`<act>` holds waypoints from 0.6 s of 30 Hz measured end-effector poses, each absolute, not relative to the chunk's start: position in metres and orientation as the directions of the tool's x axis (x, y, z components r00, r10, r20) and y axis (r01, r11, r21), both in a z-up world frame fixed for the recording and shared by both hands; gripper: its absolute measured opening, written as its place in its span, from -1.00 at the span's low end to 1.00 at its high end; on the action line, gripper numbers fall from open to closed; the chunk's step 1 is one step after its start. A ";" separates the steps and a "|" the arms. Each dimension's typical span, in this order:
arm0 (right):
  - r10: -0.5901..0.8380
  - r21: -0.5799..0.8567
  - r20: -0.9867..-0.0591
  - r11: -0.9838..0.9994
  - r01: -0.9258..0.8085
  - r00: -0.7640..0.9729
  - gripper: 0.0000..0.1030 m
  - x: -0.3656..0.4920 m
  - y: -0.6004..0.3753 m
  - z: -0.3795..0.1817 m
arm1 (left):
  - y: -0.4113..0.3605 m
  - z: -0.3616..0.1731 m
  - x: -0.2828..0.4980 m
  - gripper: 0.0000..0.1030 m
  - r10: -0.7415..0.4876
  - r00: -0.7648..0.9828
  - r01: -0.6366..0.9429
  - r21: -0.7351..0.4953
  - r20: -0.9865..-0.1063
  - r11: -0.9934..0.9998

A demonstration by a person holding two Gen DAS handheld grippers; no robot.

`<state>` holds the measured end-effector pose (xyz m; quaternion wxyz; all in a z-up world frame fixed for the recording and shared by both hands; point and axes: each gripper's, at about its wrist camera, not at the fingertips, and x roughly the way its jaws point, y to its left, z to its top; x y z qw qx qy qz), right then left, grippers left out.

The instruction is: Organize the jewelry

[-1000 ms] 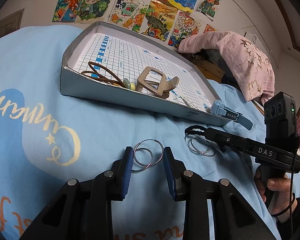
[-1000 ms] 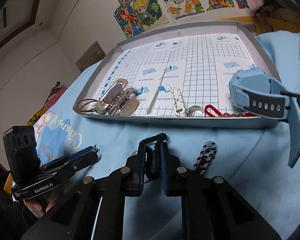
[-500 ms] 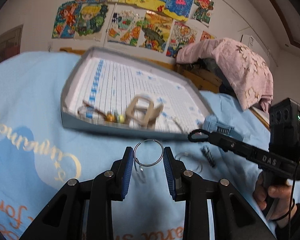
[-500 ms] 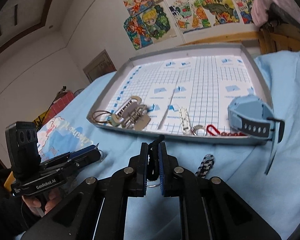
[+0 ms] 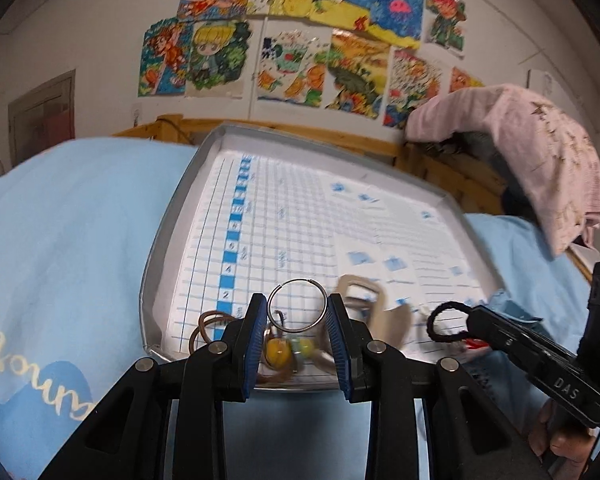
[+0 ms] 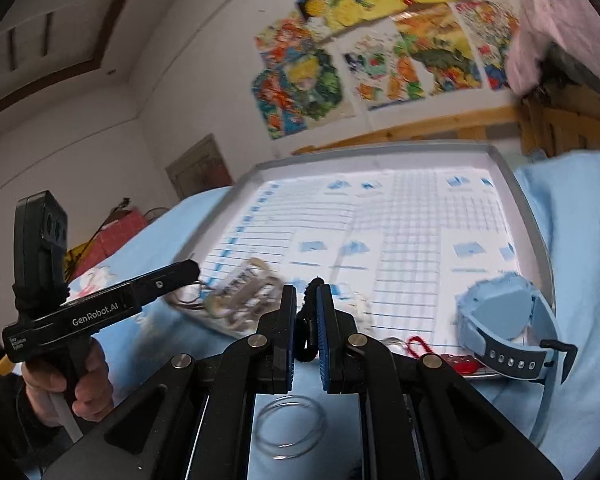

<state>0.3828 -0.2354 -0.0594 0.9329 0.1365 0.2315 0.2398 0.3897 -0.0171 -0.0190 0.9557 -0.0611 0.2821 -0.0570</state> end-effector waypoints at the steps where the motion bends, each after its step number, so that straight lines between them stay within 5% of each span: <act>1: 0.511 0.380 -0.375 0.846 -0.374 0.774 -0.82 0.388 -0.237 -0.064 | -0.015 -0.022 0.392 -0.43 -0.142 0.831 0.065 -0.159 -0.538 0.985; 7: 0.487 0.379 -0.432 0.862 -0.338 0.759 -0.68 0.400 -0.233 -0.075 | -0.009 -0.026 0.390 -0.39 -0.137 0.832 0.041 -0.188 -0.538 0.981; 11: 0.481 0.395 -0.413 0.860 -0.324 0.773 -0.14 0.397 -0.238 -0.072 | -0.009 -0.021 0.380 0.44 -0.110 0.856 0.012 -0.192 -0.506 0.981; 16: 0.451 0.383 -0.359 0.869 -0.312 0.817 -0.08 0.385 -0.247 -0.057 | -0.011 -0.009 0.364 0.49 -0.103 0.869 0.002 -0.204 -0.483 0.979; 18: 0.426 0.359 -0.341 0.883 -0.302 0.838 0.08 0.377 -0.251 -0.046 | -0.013 -0.002 0.354 0.67 -0.099 0.881 0.002 -0.206 -0.463 0.979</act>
